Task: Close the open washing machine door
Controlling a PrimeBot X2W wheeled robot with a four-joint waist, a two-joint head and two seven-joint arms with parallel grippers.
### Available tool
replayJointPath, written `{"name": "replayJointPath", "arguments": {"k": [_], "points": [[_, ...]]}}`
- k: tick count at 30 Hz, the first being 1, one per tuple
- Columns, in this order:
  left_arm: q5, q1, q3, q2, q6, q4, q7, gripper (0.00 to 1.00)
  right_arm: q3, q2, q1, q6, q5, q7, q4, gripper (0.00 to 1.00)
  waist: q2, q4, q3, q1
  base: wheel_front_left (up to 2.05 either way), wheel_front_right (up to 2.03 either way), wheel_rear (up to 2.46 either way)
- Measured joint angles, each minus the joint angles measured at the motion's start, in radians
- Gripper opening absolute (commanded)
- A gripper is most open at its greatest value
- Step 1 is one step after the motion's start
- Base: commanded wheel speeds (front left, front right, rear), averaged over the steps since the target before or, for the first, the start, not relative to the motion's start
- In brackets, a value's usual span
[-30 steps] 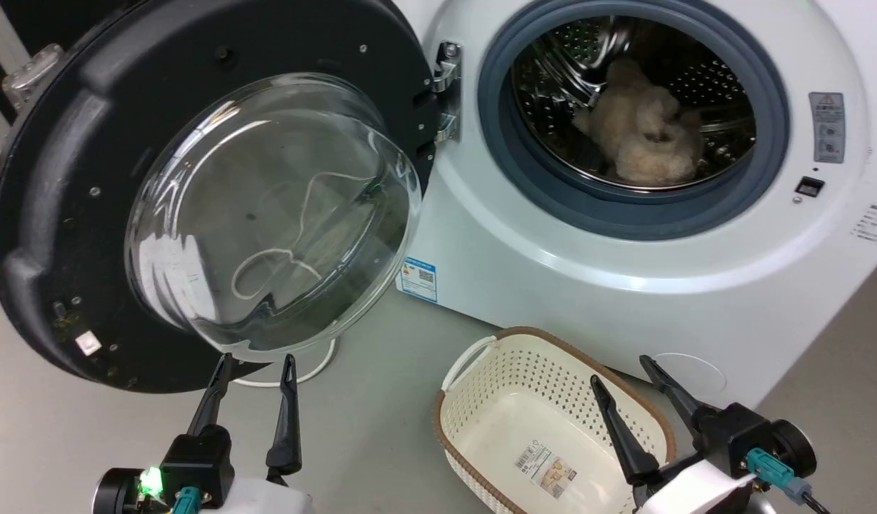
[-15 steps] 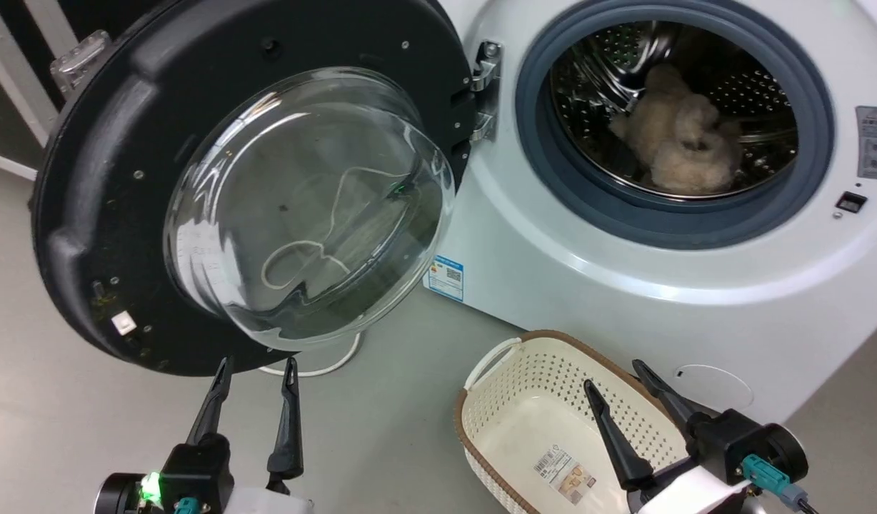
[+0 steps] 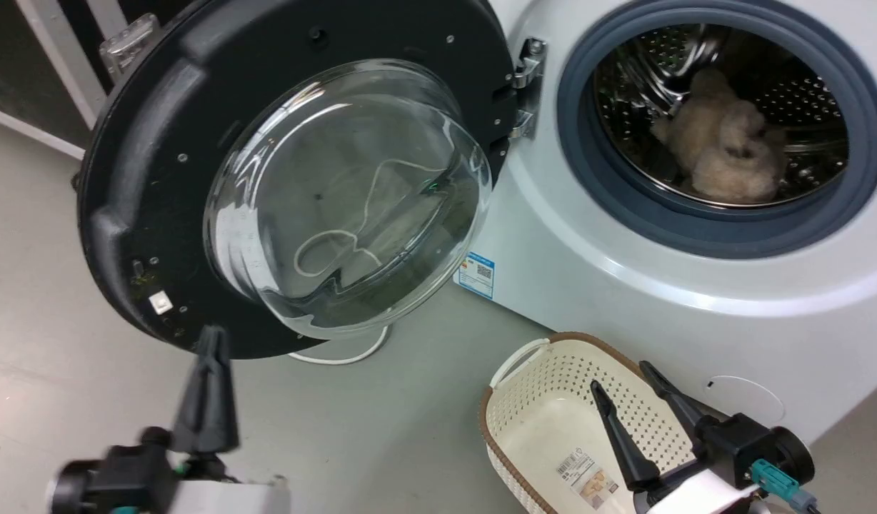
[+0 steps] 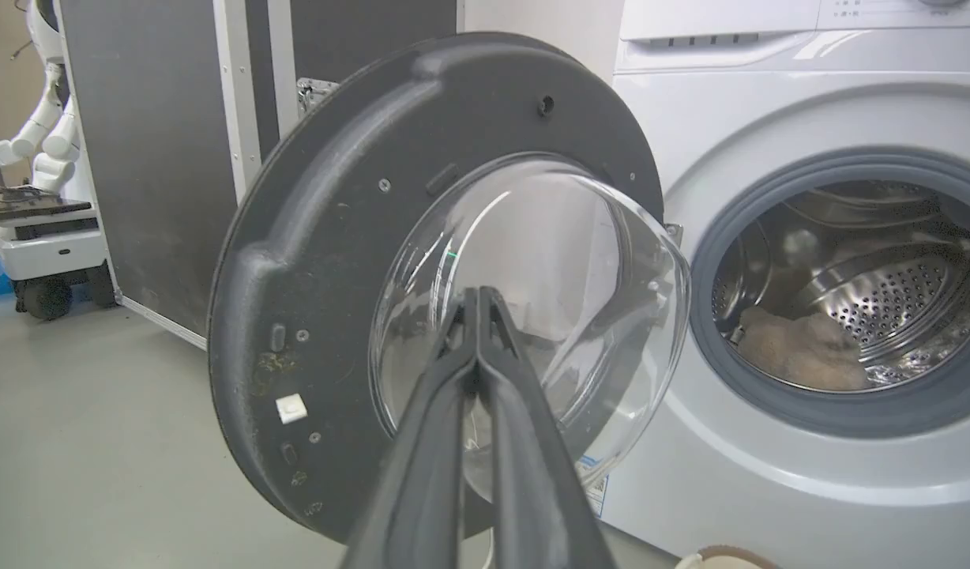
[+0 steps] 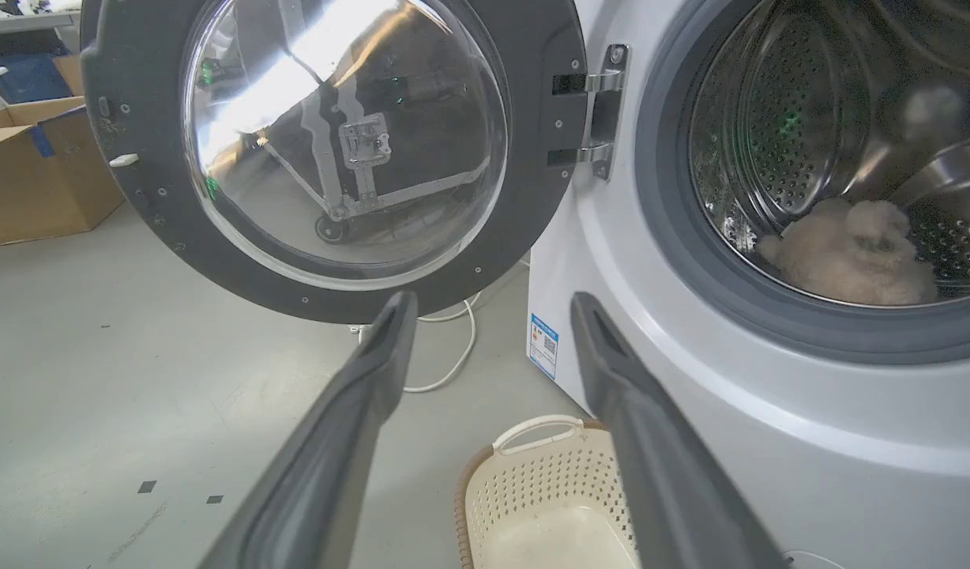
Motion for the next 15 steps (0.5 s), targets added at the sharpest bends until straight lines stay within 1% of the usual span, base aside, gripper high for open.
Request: {"name": "replayJointPath", "arguments": {"k": [4,7,8,9,10,13,15], "points": [[-0.042,-0.036,0.064,0.001,-0.034,-0.062,-0.007,0.0,-0.011,0.0,0.012,0.0,0.0,-0.009,-0.012,1.0,0.0,0.015,0.013,0.0,0.0,0.0,0.0],[-0.13,-0.107,0.131,0.005,-0.07,-0.065,-0.015,0.0,-0.026,-0.001,0.026,0.0,-0.002,-0.013,-0.017,1.0,0.0,0.027,0.026,0.0,0.0,0.0,0.0],[-0.243,-0.207,0.201,0.04,-0.088,-0.022,-0.002,0.0,-0.044,-0.004,0.041,0.0,-0.004,-0.02,-0.025,1.0,0.0,0.039,0.04,0.0001,0.0,0.0,0.0],[-0.286,-0.244,0.232,0.057,-0.088,-0.006,0.02,0.0,-0.044,-0.005,0.043,0.0,-0.006,-0.022,-0.029,1.0,0.0,0.041,0.045,0.0,0.0,0.0,0.0],[-0.418,-0.361,0.338,0.129,-0.087,0.062,0.105,0.0,-0.043,-0.01,0.042,0.0,-0.006,-0.029,-0.039,1.0,0.0,0.035,0.068,0.0,0.0,0.0,0.0],[-0.524,-0.471,0.414,0.204,-0.073,0.153,0.208,0.0,-0.037,-0.026,0.04,0.0,-0.006,-0.03,-0.041,1.0,0.0,0.014,0.093,0.0001,0.0,0.0,0.0],[-0.586,-0.539,0.445,0.235,-0.053,0.222,0.276,0.0,-0.034,-0.037,0.038,0.0,-0.006,-0.033,-0.044,1.0,0.0,-0.002,0.106,0.0,0.0,0.0,0.0]]}}
